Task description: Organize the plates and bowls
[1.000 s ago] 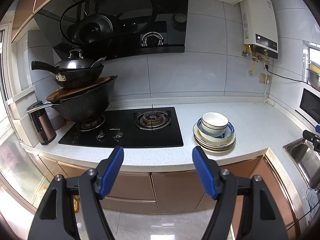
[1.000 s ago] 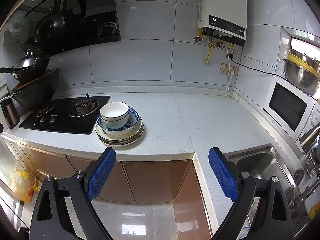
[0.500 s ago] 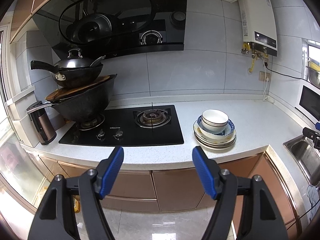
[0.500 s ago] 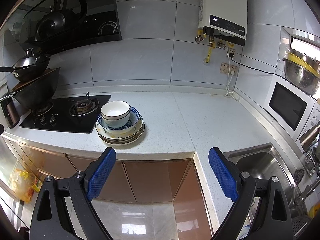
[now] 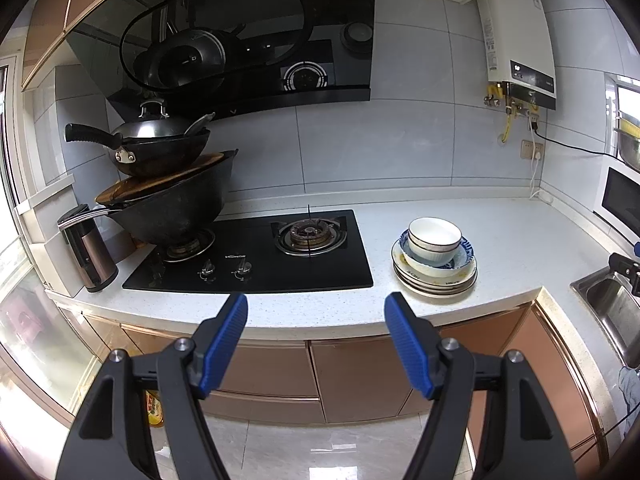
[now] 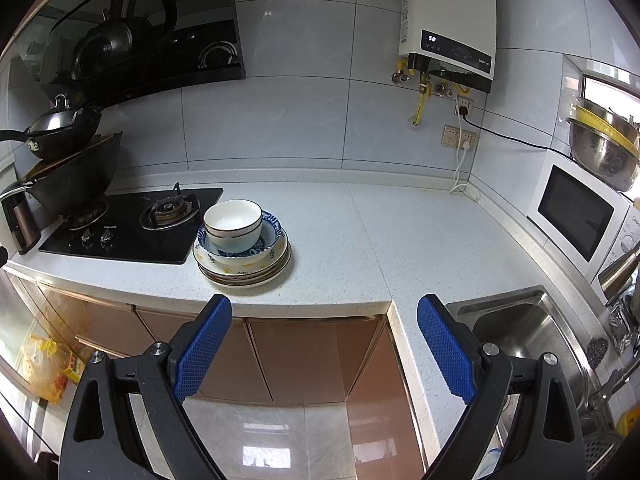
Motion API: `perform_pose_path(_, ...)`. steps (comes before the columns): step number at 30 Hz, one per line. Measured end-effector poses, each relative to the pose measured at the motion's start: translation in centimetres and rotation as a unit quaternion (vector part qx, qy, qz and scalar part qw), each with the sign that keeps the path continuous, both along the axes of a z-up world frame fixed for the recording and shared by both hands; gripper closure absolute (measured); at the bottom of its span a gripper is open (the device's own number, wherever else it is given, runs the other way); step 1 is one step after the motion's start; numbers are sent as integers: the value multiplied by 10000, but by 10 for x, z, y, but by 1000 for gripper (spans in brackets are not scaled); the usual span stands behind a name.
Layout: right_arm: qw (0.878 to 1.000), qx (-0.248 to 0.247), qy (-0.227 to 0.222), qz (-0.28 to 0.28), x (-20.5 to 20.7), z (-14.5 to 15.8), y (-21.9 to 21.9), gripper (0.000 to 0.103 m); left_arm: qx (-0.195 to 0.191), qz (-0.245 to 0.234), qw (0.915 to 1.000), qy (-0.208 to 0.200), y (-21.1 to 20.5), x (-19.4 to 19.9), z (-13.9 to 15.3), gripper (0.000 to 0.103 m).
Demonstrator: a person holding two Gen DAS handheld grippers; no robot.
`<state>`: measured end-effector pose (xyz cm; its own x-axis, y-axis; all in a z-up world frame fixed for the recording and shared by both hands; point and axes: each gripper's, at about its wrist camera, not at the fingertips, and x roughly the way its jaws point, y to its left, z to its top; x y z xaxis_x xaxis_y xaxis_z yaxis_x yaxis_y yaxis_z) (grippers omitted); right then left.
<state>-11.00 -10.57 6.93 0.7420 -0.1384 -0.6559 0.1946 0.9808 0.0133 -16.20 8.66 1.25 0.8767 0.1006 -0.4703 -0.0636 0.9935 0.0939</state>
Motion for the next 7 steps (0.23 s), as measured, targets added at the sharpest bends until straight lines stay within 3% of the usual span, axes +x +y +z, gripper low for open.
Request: perform_pose_path(7, 10000, 19, 14, 9, -1, 0, -1, 11, 6, -28, 10000, 24, 1, 1, -1, 33)
